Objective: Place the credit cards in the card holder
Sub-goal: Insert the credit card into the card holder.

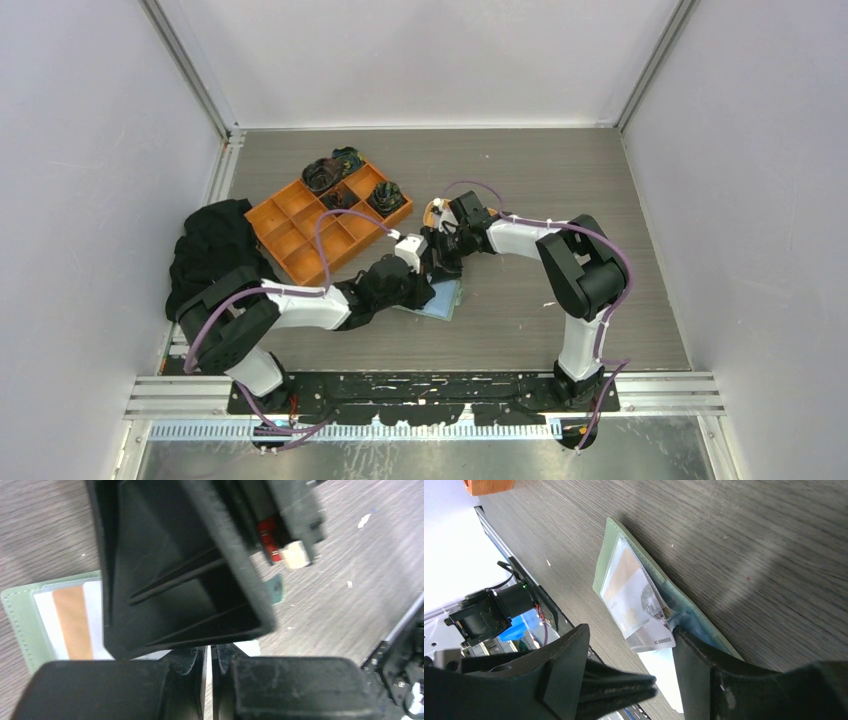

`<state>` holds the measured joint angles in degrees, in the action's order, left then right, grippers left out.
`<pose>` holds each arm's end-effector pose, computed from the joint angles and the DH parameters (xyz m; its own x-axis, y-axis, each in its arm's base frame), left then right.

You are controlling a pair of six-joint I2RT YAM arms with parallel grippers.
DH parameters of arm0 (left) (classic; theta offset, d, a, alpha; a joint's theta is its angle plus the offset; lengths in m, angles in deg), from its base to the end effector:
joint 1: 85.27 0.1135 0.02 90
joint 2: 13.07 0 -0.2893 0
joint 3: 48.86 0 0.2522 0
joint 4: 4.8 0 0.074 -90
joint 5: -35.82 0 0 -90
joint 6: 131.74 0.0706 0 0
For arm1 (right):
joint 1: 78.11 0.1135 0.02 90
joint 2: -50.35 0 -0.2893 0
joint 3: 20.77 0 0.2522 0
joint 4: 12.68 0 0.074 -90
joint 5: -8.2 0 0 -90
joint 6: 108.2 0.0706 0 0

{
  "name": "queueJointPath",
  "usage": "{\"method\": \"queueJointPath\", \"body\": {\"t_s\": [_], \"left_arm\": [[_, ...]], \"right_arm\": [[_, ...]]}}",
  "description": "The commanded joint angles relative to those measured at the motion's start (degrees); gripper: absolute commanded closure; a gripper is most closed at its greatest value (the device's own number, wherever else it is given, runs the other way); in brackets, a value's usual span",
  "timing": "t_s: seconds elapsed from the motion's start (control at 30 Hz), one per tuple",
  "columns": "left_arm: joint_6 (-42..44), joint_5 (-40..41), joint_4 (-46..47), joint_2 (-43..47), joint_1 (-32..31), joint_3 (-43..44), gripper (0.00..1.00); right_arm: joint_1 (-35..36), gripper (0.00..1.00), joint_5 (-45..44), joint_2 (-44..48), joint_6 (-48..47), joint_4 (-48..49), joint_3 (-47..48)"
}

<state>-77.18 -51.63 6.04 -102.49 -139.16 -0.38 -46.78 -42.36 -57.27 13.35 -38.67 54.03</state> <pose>0.1986 -0.2669 0.1650 -0.6956 -0.0293 -0.7178 0.4677 0.7399 -0.4835 0.3065 0.2391 0.1426 -0.9799 -0.1234 -0.1570 -0.1993 0.6491 0.7341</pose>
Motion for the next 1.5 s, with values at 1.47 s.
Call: {"method": "queueJointPath", "body": {"t_s": [1.47], "left_arm": [[6.79,-4.73,-12.94,25.01,15.74,-9.50,0.55]], "right_arm": [[-0.31,0.25,2.85,10.34,-25.65,-14.68,6.99]]}}
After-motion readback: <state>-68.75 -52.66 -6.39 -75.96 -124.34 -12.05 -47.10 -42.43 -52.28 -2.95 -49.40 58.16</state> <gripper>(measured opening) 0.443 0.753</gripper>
